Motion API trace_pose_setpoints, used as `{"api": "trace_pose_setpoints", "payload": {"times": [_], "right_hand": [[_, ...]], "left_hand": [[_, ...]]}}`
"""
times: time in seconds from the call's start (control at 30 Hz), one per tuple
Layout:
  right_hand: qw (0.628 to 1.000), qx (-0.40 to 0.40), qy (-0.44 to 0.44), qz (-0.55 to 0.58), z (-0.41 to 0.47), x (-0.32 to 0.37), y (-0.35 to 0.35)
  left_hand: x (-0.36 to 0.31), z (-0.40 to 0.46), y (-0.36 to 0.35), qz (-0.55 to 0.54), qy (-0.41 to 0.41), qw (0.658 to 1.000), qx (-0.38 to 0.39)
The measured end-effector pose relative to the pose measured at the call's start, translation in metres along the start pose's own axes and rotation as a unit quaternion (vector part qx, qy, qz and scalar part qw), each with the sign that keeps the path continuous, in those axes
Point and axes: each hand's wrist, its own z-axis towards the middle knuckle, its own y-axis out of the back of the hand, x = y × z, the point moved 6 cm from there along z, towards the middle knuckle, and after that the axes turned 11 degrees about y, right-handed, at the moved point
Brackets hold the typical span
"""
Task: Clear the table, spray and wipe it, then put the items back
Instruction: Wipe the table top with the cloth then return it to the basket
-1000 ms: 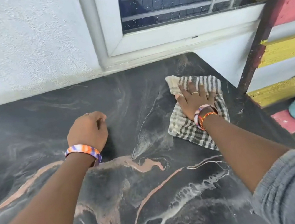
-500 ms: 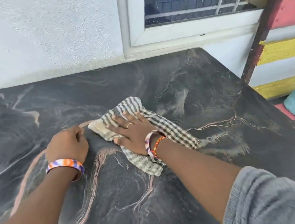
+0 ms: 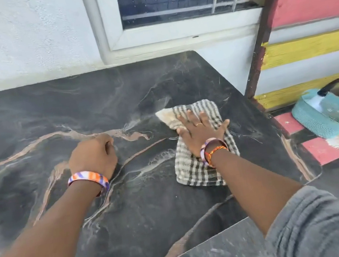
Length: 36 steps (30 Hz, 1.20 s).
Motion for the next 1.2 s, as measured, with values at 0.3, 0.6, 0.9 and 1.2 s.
{"api": "trace_pose_setpoints", "payload": {"times": [0.3, 0.6, 0.9, 1.2], "right_hand": [[0.969, -0.036, -0.232, 0.078, -0.077, -0.158, 0.014], [0.963, -0.062, -0.255, 0.057, -0.147, -0.149, -0.006], [0.986, -0.039, -0.156, 0.036, -0.169, 0.002, -0.035], [0.999, 0.003, 0.049, -0.005, -0.155, 0.196, -0.064]], "left_hand": [[-0.066, -0.052, -0.017, -0.008, -0.031, 0.999, 0.008], [-0.032, -0.085, 0.005, -0.013, -0.015, 1.0, 0.006], [0.082, -0.124, 0.056, 0.003, 0.015, 1.0, -0.001], [0.205, -0.143, 0.114, 0.021, 0.08, 0.996, -0.044]]}}
